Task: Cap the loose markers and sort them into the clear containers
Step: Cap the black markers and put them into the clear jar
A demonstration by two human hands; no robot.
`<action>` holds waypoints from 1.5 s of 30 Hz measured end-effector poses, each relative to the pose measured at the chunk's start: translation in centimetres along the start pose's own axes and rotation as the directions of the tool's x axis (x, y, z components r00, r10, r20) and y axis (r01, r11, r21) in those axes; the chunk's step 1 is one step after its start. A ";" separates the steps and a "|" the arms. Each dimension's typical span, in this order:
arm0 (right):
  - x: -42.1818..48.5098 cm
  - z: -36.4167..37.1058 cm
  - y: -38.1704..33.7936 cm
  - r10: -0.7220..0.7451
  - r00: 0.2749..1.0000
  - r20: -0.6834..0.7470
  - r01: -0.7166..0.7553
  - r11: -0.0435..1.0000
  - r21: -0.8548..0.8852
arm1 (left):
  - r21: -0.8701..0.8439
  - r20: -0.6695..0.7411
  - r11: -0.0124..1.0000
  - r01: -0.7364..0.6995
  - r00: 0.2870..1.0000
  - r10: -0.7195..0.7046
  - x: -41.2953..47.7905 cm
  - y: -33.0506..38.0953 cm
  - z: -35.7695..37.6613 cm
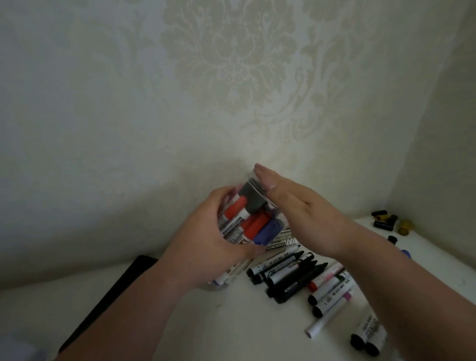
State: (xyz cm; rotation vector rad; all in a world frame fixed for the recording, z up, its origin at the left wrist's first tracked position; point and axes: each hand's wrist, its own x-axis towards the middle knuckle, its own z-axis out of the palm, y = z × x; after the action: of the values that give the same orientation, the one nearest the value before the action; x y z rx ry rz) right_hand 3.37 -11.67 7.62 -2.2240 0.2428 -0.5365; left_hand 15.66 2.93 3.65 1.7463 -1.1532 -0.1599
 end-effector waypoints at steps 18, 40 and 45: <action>1.9 -0.8 -3.2 -0.100 0.993 0.065 0.118 0.897 -0.426 | -0.163 -0.091 0.987 0.016 0.995 -0.031 -0.2 -2.0 0.8; -7.6 -8.3 6.2 0.279 0.956 -0.088 -0.291 0.872 -0.395 | 0.397 -0.273 0.765 -0.506 0.731 0.625 -1.4 3.3 3.0; -10.7 -11.7 9.6 0.335 0.929 -0.157 -0.369 0.814 -0.449 | 0.324 0.124 0.941 -0.092 0.991 0.054 1.5 3.0 8.7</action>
State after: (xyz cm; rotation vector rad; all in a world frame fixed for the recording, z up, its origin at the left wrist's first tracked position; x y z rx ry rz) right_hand -11.46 -22.14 3.81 -2.5401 0.8921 -0.3745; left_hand 9.64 -4.03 2.20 2.0035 -1.3885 -0.0209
